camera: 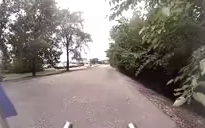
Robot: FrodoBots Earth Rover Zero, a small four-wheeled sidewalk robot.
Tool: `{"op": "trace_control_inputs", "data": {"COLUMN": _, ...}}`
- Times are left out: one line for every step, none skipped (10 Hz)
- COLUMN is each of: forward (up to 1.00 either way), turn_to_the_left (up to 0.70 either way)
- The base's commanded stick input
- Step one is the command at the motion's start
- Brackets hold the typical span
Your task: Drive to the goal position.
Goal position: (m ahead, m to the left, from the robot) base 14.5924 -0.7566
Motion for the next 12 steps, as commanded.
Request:
{"op": "trace_control_inputs", "data": {"forward": -0.45, "turn_to_the_left": 0.0}}
{"op": "trace_control_inputs", "data": {"forward": -0.45, "turn_to_the_left": 0.0}}
{"op": "trace_control_inputs", "data": {"forward": -0.45, "turn_to_the_left": 0.0}}
{"op": "trace_control_inputs", "data": {"forward": -0.45, "turn_to_the_left": 0.0}}
{"op": "trace_control_inputs", "data": {"forward": -0.45, "turn_to_the_left": 0.0}}
{"op": "trace_control_inputs", "data": {"forward": -0.45, "turn_to_the_left": 0.0}}
{"op": "trace_control_inputs", "data": {"forward": -0.45, "turn_to_the_left": 0.0}}
{"op": "trace_control_inputs", "data": {"forward": -0.45, "turn_to_the_left": 0.0}}
{"op": "trace_control_inputs", "data": {"forward": -0.45, "turn_to_the_left": 0.0}}
{"op": "trace_control_inputs", "data": {"forward": -0.45, "turn_to_the_left": 0.0}}
{"op": "trace_control_inputs", "data": {"forward": -0.45, "turn_to_the_left": 0.0}}
{"op": "trace_control_inputs", "data": {"forward": -0.45, "turn_to_the_left": 0.0}}
